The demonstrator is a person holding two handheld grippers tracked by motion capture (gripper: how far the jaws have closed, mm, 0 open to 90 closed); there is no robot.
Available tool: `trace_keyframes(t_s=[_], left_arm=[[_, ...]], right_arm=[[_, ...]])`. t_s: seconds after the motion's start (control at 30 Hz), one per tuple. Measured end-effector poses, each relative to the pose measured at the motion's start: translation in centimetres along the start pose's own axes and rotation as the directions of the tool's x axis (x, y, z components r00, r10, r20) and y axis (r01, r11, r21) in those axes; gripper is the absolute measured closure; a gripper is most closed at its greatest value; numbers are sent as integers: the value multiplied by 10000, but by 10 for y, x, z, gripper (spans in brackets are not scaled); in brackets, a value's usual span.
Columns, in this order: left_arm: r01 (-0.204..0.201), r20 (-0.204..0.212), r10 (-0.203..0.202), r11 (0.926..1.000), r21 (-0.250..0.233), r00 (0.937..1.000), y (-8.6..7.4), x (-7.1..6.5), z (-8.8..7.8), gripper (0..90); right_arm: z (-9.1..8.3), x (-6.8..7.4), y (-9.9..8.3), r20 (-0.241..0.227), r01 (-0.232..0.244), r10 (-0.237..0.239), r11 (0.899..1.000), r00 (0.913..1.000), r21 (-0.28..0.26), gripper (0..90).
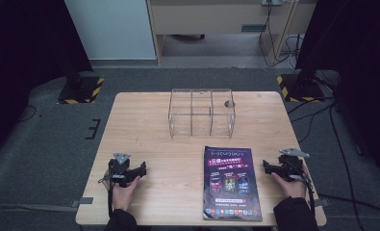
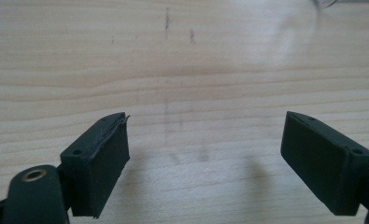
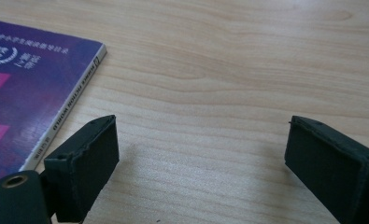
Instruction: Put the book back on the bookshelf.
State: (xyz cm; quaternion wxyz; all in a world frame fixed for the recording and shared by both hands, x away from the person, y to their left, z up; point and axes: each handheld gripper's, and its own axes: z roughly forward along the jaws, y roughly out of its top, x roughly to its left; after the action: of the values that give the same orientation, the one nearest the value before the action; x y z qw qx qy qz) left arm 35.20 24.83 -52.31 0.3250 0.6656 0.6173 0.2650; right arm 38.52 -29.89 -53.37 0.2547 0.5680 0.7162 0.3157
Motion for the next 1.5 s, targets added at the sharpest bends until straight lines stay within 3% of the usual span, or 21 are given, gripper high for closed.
trace_keyframes(t_s=[0.1,0.27,0.6,0.83,0.93,1.07,1.33,1.5], left_arm=[[-87,254,95,9995,-313,9996,2,-6,-7,165],[-247,563,291,9967,-775,9980,5,-19,-17,178],[-650,1043,748,9934,-948,9917,10,-42,-26,197],[-591,1716,797,9908,-1216,9819,15,-60,-32,214],[-459,1828,701,9899,-1338,9806,16,-64,-33,234],[-547,1939,811,9889,-1381,9777,20,-72,-33,236],[-961,2324,1304,9835,-1533,9639,34,-101,-31,232],[-1000,2523,1375,9827,-1557,9578,36,-114,-30,236]], right_arm=[[-6,1,0,-127,-76,73,9995,9999,-299,93],[-15,4,-1,-402,-159,145,9992,9991,-357,85],[-25,8,1,-608,16,-55,9979,9981,-642,83],[-36,12,3,-645,-91,24,9946,9979,-1037,95],[-41,12,4,-744,-172,82,9924,9972,-1222,97],[-47,15,7,-831,-171,58,9905,9965,-1361,97],[-53,23,10,-1161,-43,-143,9874,9931,-1583,100],[-54,27,11,-1305,0,-214,9869,9912,-1612,107]])
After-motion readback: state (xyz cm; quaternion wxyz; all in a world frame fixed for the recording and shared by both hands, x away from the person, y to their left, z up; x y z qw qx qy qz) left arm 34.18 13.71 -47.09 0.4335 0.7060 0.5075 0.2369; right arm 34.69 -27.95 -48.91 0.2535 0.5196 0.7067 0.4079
